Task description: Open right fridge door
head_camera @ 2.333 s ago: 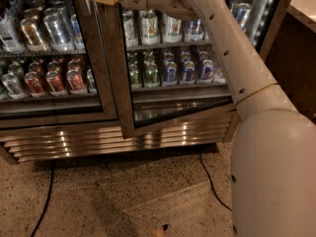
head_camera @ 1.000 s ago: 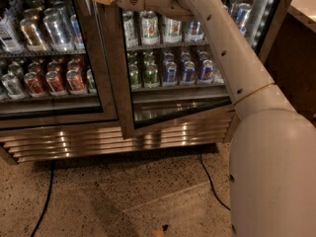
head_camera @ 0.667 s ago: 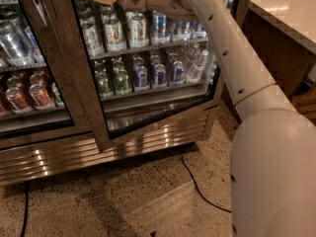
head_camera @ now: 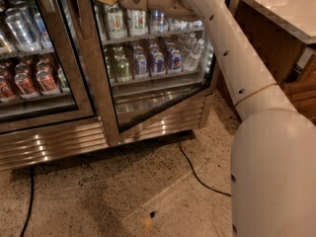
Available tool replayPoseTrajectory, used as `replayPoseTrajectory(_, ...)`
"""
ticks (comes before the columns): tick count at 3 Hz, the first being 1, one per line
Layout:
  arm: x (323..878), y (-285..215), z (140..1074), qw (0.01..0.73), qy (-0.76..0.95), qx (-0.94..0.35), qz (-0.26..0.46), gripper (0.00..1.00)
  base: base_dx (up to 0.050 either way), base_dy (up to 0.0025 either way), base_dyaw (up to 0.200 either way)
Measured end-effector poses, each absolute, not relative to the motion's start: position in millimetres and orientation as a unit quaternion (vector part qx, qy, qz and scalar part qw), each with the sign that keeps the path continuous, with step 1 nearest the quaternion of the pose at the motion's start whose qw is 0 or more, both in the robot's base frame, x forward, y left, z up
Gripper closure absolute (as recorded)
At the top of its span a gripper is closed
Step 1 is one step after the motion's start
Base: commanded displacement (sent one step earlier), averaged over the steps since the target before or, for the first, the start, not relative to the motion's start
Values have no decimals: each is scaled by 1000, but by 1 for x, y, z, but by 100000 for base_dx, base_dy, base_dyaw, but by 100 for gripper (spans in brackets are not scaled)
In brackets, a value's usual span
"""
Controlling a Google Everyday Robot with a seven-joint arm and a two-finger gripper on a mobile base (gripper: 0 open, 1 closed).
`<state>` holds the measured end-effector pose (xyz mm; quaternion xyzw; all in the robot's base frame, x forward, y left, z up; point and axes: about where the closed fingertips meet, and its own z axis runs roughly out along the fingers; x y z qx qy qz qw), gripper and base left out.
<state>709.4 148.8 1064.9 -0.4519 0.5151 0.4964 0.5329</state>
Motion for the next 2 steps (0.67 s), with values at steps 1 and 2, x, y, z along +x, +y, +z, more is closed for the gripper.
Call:
replayPoseTrajectory(1,709,149,1065,533,515,-452,496,100,-4950,1,-7)
replayPoseTrajectory(2,709,149,1065,533,515,-452,496,100,0,0,0)
